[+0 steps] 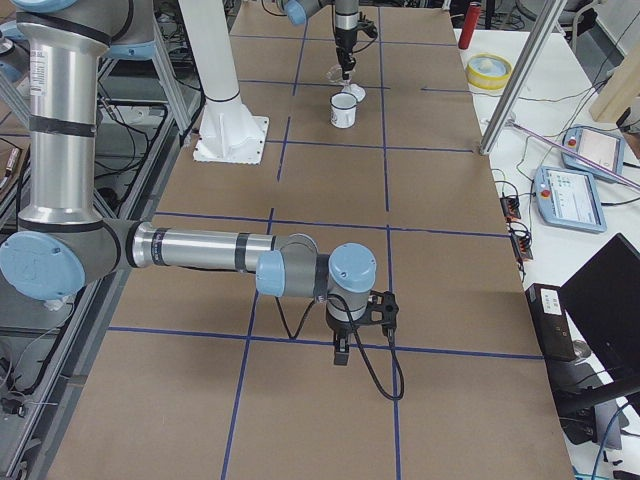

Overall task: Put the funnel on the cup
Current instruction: 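Carry the funnel with the left gripper to above the open mug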

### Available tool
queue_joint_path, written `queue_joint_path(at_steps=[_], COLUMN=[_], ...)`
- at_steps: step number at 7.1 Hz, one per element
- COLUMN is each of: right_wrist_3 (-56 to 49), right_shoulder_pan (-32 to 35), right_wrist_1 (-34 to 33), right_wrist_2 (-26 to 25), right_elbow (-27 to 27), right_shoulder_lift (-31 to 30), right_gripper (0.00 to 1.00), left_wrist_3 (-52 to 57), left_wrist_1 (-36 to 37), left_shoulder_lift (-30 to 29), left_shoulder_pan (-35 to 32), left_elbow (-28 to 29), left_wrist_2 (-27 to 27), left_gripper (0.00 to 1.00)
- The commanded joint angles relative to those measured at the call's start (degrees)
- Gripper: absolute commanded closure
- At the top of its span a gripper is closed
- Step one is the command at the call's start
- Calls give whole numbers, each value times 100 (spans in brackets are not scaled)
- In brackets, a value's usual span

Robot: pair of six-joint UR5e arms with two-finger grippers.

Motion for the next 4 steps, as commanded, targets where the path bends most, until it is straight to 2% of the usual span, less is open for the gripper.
queue_joint_path(at_steps=[1,4], right_wrist_3=[0,0], right_shoulder_pan=[0,0], right_wrist_1=[0,0], right_wrist_2=[0,0], right_elbow=[0,0], right_shoulder_lift=[-3,6], right_gripper=[0,0], left_wrist_3=[4,39], left_wrist_1=[-14,-66], left_shoulder_lift=[-133,-177], left_shoulder_pan=[244,253], left_elbow=[316,406], left_wrist_2=[192,271], left_gripper=[100,100])
